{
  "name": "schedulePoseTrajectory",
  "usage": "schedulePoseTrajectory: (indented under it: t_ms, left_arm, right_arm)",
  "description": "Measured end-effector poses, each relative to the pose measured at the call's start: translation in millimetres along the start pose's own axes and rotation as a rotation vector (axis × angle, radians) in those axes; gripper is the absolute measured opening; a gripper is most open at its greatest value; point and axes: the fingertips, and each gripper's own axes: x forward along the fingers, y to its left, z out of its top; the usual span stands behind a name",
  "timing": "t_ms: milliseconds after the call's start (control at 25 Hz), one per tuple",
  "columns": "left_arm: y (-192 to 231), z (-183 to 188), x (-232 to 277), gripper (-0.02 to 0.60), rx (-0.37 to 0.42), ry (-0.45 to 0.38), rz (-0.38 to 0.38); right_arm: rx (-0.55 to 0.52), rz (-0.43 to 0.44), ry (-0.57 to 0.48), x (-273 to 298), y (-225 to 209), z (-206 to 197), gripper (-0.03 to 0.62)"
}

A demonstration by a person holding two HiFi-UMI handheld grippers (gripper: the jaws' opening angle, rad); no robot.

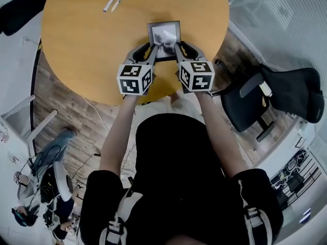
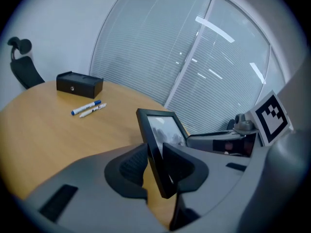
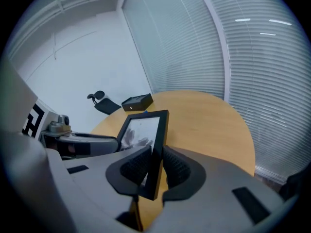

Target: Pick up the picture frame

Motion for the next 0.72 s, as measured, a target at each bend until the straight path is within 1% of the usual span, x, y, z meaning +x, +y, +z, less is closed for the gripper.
schedulePoseTrajectory:
  t_ms: [160,240,360,520,720]
  left_arm:
    - [-15,51,-23,0.107,0.045,-0.113,0.034]
    - [-26,71,-36,0.107,0.068,-0.158,0.049]
    - [-46,93,-57,0.107,0.096,-0.224,0.065]
    - [-65,127,-93,0.107,0.133,-0.322,0.096]
    - [-82,159,-134,0.107,0.18,-0.411,0.134]
  right_arm:
    - [-0.039,0.038,-0.103,-27,11,44,0.097]
    - [-0.06,0.057,-0.152,-45,16,63,0.098]
    - [-0.099,0.079,-0.231,-74,20,89,0.097]
    - [-0.16,0.115,-0.32,-105,38,125,0.096]
    - [-0.209,0.152,-0.413,-138,60,160,0.094]
